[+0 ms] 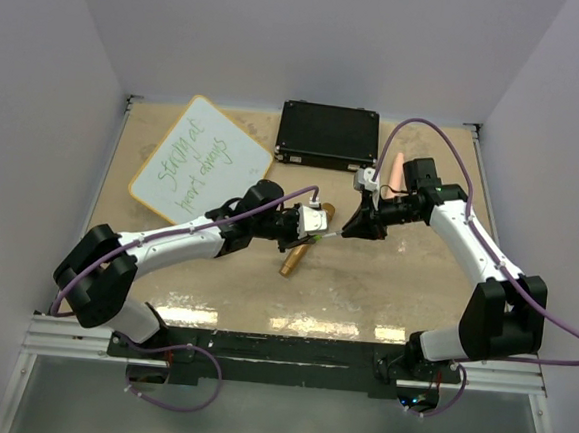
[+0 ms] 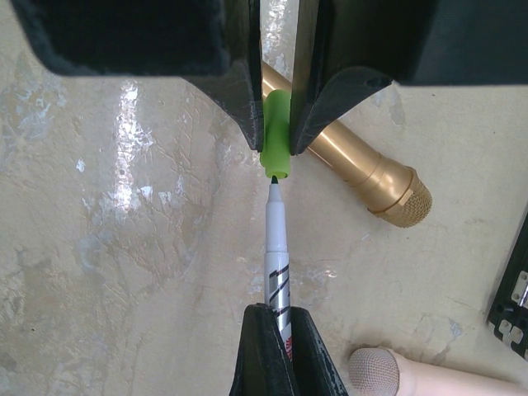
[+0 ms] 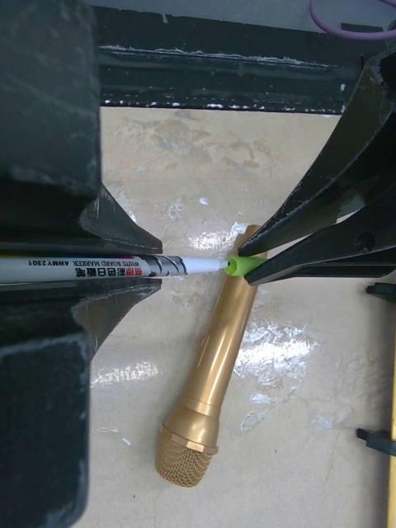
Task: Write a sentence on the whiteboard
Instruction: Insert the whiteboard marker without the cap into the pen cap.
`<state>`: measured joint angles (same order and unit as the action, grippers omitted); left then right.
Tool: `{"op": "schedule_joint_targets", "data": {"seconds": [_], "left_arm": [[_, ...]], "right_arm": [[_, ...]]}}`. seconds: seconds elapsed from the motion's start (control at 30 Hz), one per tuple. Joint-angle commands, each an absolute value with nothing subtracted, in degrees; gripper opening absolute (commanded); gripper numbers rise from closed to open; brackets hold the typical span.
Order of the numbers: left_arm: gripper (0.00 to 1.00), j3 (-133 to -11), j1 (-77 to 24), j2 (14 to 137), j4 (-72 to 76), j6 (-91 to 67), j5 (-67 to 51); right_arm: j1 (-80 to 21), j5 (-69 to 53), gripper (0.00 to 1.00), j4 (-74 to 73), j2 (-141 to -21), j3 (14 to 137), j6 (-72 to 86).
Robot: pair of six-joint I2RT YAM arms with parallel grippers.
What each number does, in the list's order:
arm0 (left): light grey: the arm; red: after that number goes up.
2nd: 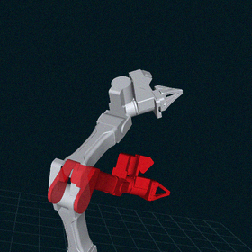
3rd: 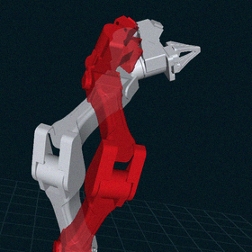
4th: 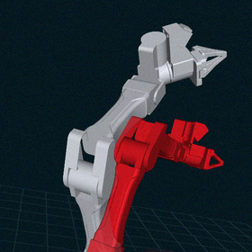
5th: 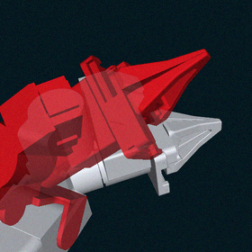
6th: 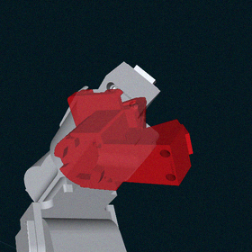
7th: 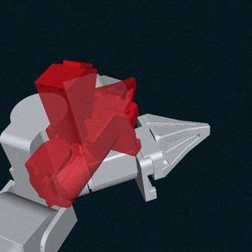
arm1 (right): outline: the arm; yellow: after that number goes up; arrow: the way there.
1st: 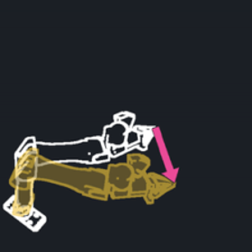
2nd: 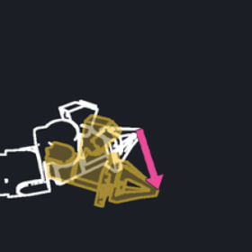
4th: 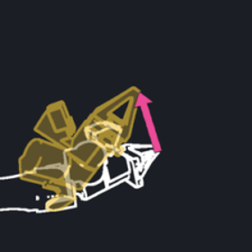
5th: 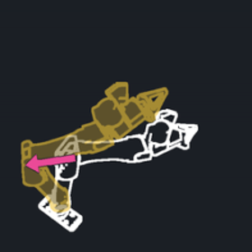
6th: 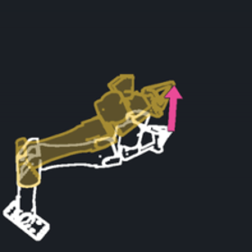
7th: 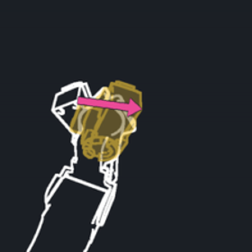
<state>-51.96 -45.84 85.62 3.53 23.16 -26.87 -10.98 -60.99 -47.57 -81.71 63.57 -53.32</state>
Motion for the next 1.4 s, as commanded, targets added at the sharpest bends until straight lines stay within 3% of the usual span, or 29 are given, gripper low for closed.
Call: {"op": "schedule_joint_targets", "data": {"seconds": [0.0, 1.0, 1.37], "left_arm": [[0.0, -52.82, -46.06, 85.43, 5.54, 23.99, -28.56], [0.0, -54.84, -46.23, 86.84, 13.45, 19.07, -31.73], [0.0, -50.54, -45.97, 84.29, 18.01, 16.96, -28.48]], "right_arm": [[-11.34, -61.35, 0.0, -46.06, -81.21, 63.54, -52.21], [-13.71, -60.82, 0.0, -44.38, -84.02, 63.19, -50.63], [-13.71, -60.29, 0.0, -44.21, -83.58, 63.02, -50.63]]}}
